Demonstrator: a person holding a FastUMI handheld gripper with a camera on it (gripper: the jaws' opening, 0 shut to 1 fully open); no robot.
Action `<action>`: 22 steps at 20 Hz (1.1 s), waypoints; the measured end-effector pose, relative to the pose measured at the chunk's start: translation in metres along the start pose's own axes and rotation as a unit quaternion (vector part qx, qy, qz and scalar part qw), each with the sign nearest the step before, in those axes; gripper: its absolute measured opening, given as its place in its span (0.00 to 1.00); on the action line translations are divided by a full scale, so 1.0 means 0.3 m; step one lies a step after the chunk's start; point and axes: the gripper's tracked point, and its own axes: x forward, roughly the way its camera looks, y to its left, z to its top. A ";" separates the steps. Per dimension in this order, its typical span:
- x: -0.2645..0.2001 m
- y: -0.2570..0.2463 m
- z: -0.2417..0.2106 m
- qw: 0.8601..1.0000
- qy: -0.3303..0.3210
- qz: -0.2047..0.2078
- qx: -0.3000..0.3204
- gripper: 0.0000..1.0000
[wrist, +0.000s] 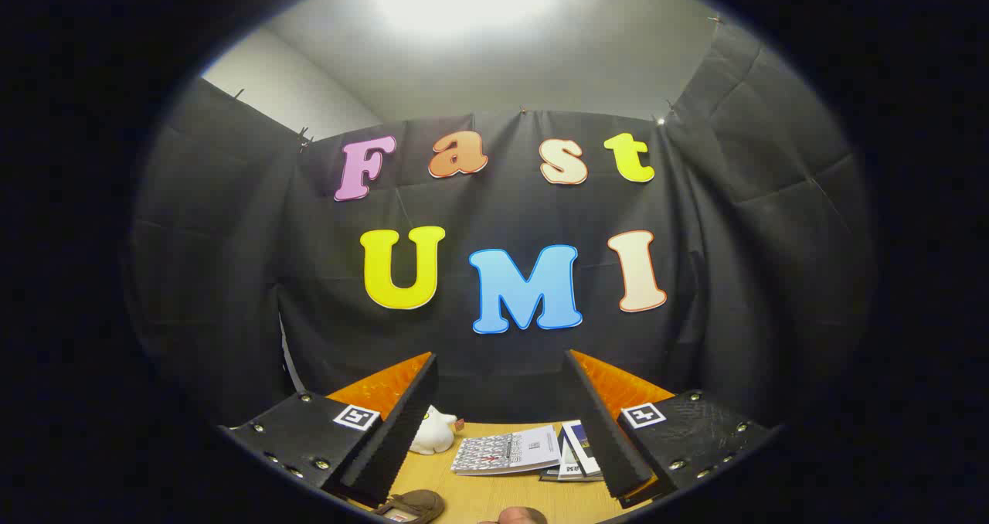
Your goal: Open the storage box then place both shoes into the box .Put the left shoe in first, then the right shoe, with the right side of both shoes facing outward in a uniform manner.
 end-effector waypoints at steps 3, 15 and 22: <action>0.021 -0.013 0.006 1.000 0.000 -0.002 0.002 0.98; 0.031 -0.001 0.016 1.000 -0.006 -0.005 0.002 0.98; 0.031 0.036 -0.041 1.000 0.012 0.008 0.015 0.98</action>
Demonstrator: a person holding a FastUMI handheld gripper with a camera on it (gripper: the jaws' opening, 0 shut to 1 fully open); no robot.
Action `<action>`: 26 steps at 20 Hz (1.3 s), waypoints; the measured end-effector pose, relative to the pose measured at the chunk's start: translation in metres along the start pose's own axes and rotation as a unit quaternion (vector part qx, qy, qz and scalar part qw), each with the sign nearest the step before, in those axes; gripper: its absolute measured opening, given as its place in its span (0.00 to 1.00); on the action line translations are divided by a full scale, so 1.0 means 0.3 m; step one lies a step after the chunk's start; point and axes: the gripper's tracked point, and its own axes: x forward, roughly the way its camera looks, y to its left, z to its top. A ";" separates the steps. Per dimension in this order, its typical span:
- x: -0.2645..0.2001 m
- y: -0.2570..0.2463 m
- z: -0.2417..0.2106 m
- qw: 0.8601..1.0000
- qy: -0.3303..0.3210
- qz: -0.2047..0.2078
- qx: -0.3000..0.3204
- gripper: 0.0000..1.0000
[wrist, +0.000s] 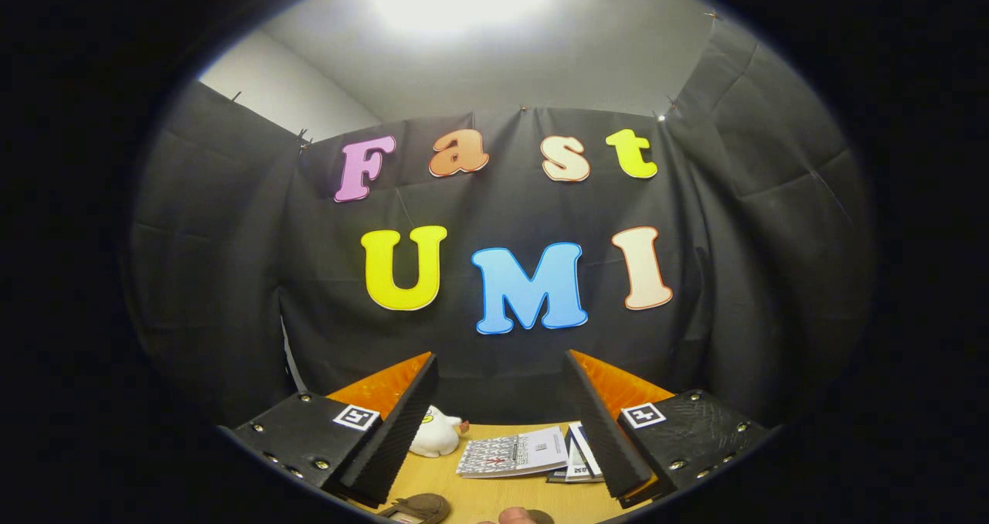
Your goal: Open the storage box then place both shoes into the box .Put the left shoe in first, then the right shoe, with the right side of both shoes facing outward in a uniform manner.
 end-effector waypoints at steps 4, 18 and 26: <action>0.018 0.063 -0.079 0.999 0.028 0.026 0.017 0.98; -0.048 0.432 -0.550 0.936 0.237 0.203 0.166 0.98; -0.153 0.614 -0.771 0.862 0.354 0.263 0.249 0.99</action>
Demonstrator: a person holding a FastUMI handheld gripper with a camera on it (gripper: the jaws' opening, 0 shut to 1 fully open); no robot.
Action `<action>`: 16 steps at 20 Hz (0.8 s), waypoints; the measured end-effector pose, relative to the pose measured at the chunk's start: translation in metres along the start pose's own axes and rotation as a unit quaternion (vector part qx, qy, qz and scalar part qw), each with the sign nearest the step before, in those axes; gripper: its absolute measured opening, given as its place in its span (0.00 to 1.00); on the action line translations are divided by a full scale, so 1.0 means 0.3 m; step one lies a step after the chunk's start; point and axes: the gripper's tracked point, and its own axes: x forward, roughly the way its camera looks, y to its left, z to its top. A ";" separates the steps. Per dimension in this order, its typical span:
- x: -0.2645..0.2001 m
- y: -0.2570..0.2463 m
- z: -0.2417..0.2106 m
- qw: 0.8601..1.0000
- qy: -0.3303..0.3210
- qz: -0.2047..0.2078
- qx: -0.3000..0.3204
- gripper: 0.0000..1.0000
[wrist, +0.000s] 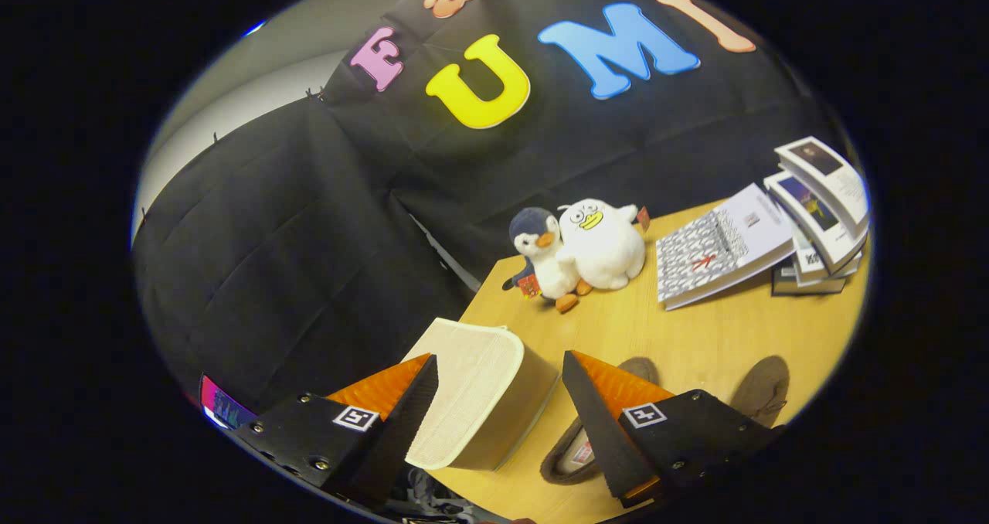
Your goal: Open the storage box then place both shoes into the box .Put the left shoe in first, then the right shoe, with the right side of both shoes facing outward in a uniform manner.
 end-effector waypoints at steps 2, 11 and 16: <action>0.036 0.001 -0.069 0.999 0.033 0.019 0.036 0.99; 0.196 -0.004 -0.263 0.978 0.128 0.085 0.142 0.96; 0.276 0.012 -0.308 0.964 0.157 0.104 0.186 0.96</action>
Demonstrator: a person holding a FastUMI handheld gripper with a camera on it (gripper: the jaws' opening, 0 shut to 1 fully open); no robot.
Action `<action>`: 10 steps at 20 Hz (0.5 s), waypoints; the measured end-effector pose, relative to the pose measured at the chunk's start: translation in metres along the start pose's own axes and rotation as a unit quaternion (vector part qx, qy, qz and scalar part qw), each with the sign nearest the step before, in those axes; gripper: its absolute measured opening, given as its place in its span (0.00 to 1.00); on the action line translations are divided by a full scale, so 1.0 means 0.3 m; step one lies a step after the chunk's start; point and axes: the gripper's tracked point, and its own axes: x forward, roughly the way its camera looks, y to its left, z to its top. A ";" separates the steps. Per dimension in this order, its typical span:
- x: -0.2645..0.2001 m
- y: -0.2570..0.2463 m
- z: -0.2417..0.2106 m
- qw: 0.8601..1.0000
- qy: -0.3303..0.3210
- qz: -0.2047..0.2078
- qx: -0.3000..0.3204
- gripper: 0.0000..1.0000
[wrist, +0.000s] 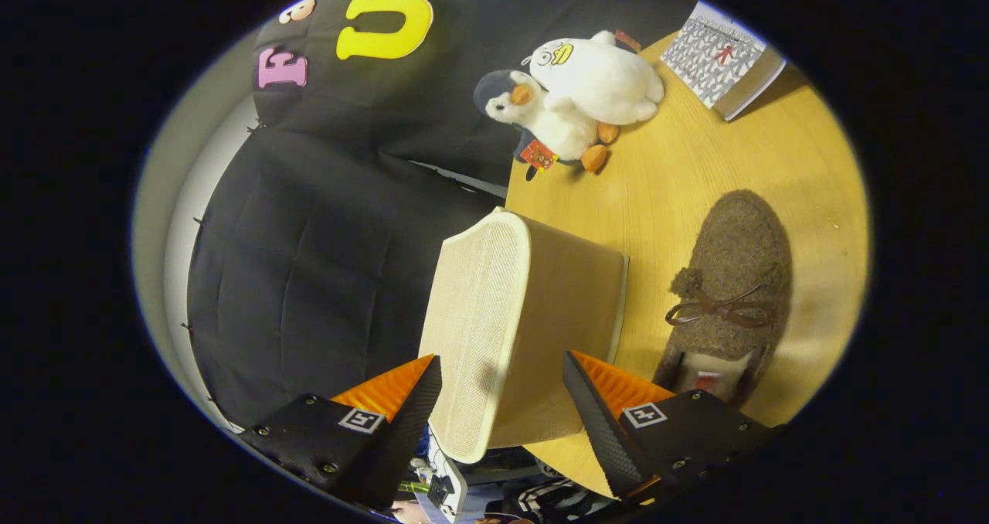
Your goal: Open the storage box then place both shoes into the box .Put the left shoe in first, then the right shoe, with the right side of both shoes facing outward in a uniform manner.
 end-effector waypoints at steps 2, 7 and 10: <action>0.026 0.006 -0.010 1.000 0.009 0.007 0.003 0.96; 0.067 0.053 -0.002 0.999 0.011 0.028 0.017 0.73; 0.067 0.089 0.014 0.998 0.010 0.051 0.045 0.38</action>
